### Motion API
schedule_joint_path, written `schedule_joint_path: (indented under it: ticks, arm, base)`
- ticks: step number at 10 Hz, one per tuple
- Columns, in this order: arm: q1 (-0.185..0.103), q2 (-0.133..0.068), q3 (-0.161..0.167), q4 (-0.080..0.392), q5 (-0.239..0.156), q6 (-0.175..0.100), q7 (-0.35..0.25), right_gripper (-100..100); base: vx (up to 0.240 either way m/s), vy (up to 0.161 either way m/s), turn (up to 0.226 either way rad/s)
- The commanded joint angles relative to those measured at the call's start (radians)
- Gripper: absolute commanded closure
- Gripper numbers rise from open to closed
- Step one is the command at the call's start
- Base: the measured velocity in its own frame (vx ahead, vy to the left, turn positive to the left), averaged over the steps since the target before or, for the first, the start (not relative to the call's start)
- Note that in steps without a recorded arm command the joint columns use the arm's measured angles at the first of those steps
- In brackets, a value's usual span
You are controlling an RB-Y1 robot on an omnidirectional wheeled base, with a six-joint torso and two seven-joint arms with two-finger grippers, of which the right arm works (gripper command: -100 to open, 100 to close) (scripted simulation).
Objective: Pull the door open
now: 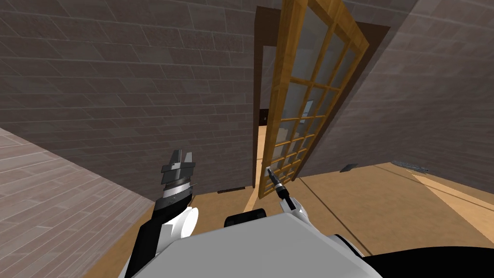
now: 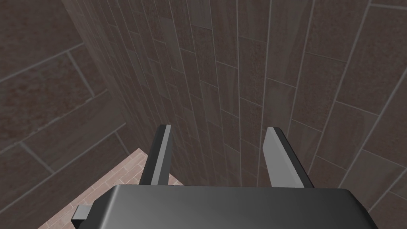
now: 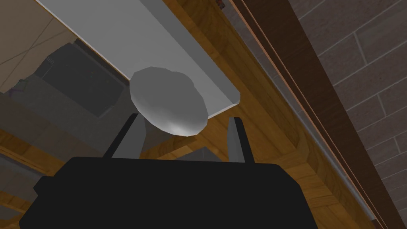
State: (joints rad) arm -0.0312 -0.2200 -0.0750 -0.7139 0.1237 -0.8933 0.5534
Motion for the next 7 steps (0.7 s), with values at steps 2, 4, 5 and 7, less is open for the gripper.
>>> schedule_joint_path:
  ticks: [2,4,5,7]
  arm:
    - [-0.005,0.016,0.026,0.012,-0.022,-0.003,-0.076,100]
    - [-0.005,0.015,0.032,0.012,-0.038,-0.002,-0.126,100]
    - [-0.005,0.015,0.032,0.012,-0.038,-0.002,-0.133,100]
    - [-0.005,0.014,0.037,0.013,-0.053,-0.001,-0.174,100]
  base:
    - [-0.057,-0.047,0.1]
    - [-0.043,-0.038,0.05]
    - [-0.036,-0.028,0.076]
    - [-0.035,-0.035,0.059]
